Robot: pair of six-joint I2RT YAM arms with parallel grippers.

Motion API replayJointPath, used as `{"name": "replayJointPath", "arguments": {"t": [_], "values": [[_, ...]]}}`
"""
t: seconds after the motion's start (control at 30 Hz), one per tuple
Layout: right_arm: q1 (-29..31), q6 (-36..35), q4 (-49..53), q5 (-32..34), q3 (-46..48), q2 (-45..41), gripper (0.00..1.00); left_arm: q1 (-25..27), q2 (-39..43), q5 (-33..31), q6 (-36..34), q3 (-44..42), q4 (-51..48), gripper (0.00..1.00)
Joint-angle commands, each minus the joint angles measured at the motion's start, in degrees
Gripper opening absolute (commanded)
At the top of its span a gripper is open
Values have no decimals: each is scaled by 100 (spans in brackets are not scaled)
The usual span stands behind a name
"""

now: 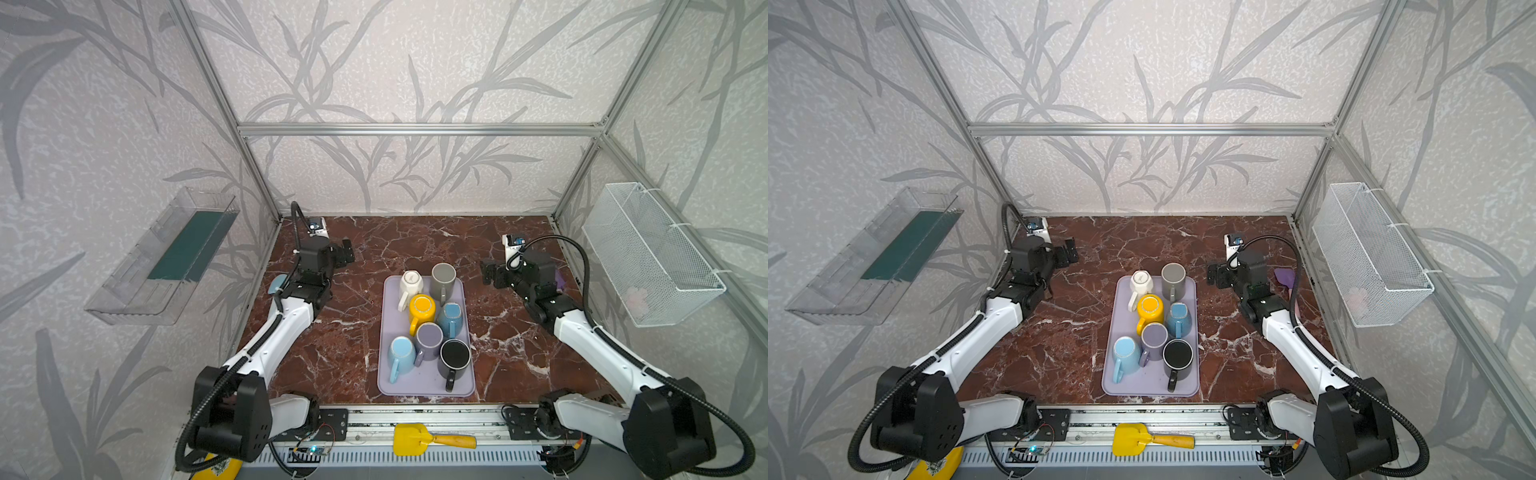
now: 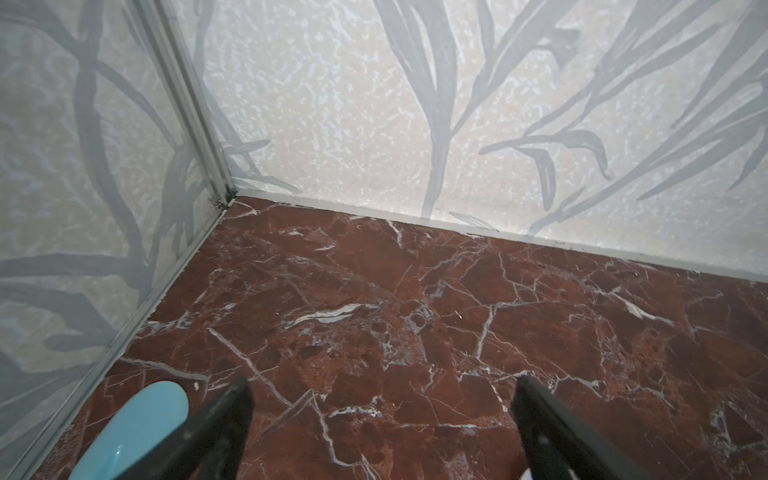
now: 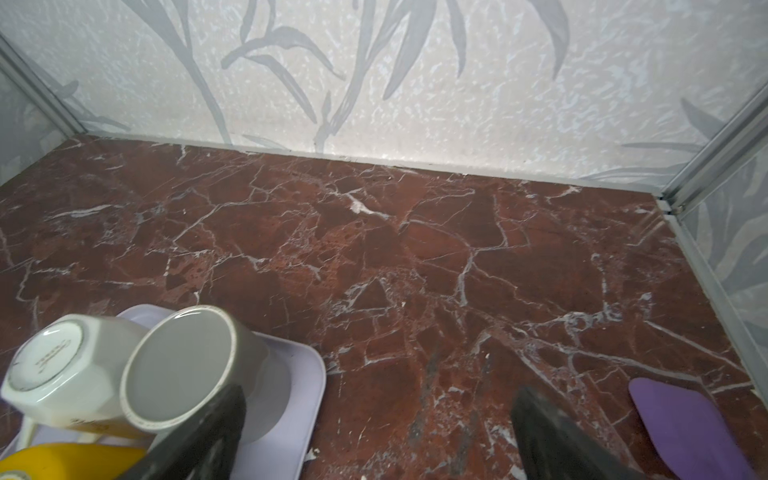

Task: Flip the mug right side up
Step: 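Raise both arms from rest and move toward the lavender tray, then lower the left gripper onto the upside-down white mug on the tray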

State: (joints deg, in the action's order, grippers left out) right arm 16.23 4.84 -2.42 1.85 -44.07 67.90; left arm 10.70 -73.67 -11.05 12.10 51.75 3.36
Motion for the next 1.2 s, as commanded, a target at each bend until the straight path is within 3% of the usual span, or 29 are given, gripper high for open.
{"name": "replayJointPath", "arguments": {"t": [0.0, 0.3, 0.9, 1.17], "values": [[178, 375, 922, 229, -345, 196, 99, 170, -345, -48, 42, 546, -1526, 99], [295, 1127, 2129, 215, -1414, 931, 99, 818, -1181, 675, -210, 1478, -3237, 99], [348, 1288, 2499, 306, -1607, 1309, 99, 1807, -1639, 1357, -242, 1299, -3017, 83], [362, 1291, 2509, 316, -1640, 1375, 99, 1997, -1835, 1518, -471, 1157, -2952, 75]]}}
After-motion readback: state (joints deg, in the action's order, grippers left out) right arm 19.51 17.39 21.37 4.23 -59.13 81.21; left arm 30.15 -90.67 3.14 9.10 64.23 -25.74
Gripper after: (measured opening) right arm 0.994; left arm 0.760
